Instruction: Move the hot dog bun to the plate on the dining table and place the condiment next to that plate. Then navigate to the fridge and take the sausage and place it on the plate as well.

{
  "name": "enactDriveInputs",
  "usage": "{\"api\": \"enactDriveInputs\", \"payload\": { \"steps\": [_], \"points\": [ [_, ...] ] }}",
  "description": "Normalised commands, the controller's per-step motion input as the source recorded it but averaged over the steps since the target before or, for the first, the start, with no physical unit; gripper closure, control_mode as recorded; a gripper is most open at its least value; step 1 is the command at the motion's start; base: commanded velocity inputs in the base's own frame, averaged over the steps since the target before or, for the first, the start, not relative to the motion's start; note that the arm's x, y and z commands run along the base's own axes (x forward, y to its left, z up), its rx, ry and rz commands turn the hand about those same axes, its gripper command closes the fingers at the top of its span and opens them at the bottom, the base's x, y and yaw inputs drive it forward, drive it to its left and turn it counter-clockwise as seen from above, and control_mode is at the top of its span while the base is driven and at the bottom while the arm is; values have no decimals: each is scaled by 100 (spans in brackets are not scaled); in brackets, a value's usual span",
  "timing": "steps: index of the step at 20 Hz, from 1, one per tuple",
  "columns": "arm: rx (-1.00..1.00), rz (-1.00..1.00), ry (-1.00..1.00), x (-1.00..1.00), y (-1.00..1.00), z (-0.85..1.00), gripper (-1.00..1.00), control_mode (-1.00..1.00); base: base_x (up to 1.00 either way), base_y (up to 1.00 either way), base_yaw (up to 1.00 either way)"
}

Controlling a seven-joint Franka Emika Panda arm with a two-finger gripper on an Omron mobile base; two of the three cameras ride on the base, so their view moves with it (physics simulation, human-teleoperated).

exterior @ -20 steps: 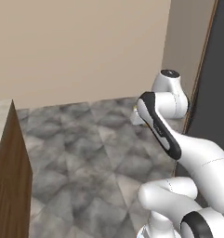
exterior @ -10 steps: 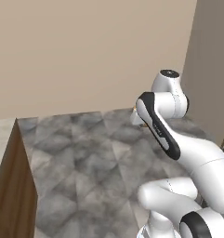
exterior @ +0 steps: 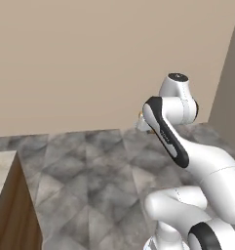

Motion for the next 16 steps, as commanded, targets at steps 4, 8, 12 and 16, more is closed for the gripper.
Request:
{"api": "enactDriveInputs", "payload": {
  "steps": [4,8,12,16],
  "points": [
    [0,0,0,0,0,0,100,100,100,-1,22],
    [0,0,0,0,0,0,100,100,100,-6,33],
    [0,0,0,0,0,0,100,100,100,-14,58],
    [0,0,0,0,0,0,100,100,100,-29,63]
  ]
}}
